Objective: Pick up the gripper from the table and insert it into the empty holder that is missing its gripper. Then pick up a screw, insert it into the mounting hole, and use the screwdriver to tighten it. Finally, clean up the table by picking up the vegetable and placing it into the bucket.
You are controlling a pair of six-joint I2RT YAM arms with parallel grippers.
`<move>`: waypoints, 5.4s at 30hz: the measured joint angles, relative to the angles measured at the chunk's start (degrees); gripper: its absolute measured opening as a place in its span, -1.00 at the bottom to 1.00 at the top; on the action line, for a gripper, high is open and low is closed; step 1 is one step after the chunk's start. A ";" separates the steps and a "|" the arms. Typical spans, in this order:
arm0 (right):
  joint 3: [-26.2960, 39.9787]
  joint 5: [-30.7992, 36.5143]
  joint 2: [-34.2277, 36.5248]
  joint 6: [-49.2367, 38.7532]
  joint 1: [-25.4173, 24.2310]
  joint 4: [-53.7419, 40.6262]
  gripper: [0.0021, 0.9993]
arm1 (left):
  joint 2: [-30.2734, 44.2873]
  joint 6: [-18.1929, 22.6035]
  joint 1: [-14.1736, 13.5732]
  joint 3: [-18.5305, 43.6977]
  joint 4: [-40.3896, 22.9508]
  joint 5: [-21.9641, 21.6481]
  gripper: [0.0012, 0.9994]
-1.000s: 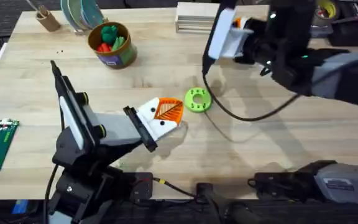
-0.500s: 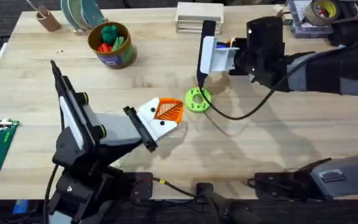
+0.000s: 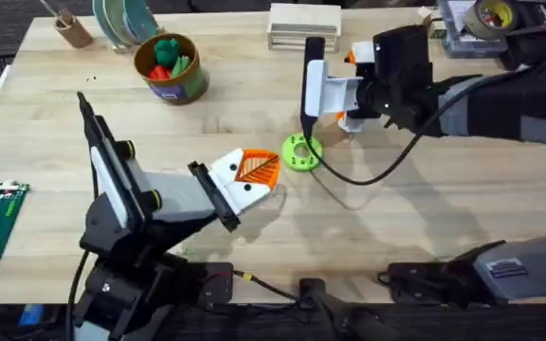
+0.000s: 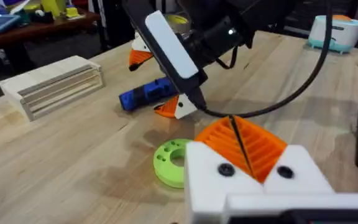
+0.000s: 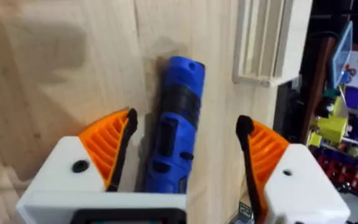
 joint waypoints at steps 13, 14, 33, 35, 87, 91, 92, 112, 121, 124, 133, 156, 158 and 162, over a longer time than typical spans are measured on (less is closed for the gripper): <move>0.00 1.82 -8.77 16.99 1.61 -0.88 0.98 | 0.01 0.10 0.01 0.00 0.00 -0.01 -0.76; 0.00 2.60 -10.41 19.69 1.61 -1.14 0.98 | 0.00 0.11 0.02 0.00 0.00 -0.01 -0.60; 0.00 6.91 -30.75 68.81 1.57 -28.21 0.98 | 0.00 0.17 0.02 0.00 0.00 -0.01 -0.99; 0.00 6.75 -30.75 71.73 1.57 -29.84 0.98 | 0.00 0.33 0.00 0.00 0.00 0.01 -0.52; 0.00 -5.39 -30.75 79.77 1.57 -32.99 0.99 | 49.81 12.82 0.00 42.73 -51.95 -38.80 0.98; 0.00 -5.39 -30.73 79.77 1.57 -32.99 0.98 | 56.61 13.05 0.00 42.73 -51.91 -39.65 0.99; 0.00 -5.39 -30.75 79.75 1.57 -32.99 0.98 | 58.80 13.05 0.00 42.73 -51.93 -39.73 0.99; 0.00 -5.41 -30.75 79.76 1.57 -33.44 0.99 | 78.55 13.31 0.00 42.73 -53.24 -42.35 0.96; 0.00 -5.39 -30.75 79.77 1.57 -34.65 0.98 | 78.55 13.68 0.00 42.73 -52.76 -42.74 -0.95; 0.00 -5.37 -30.75 79.77 1.57 -34.65 0.98 | 78.55 13.70 0.00 42.77 -52.78 -42.72 -0.97; 0.00 -5.37 -30.75 79.76 1.57 -34.65 0.98 | 79.15 13.70 0.41 54.97 -52.86 -46.13 -0.97; 0.00 -5.37 -30.75 79.77 1.57 -34.49 0.99 | 89.59 -11.17 23.33 72.57 -21.53 -48.68 -0.97; 0.00 -5.37 -30.75 79.77 1.57 -34.48 0.99 | 92.32 -15.13 23.21 72.54 -21.72 -48.62 -0.97; 0.00 -5.37 -30.73 79.77 1.57 -34.59 0.98 | 95.46 -20.88 23.23 72.54 -21.99 -48.73 -0.97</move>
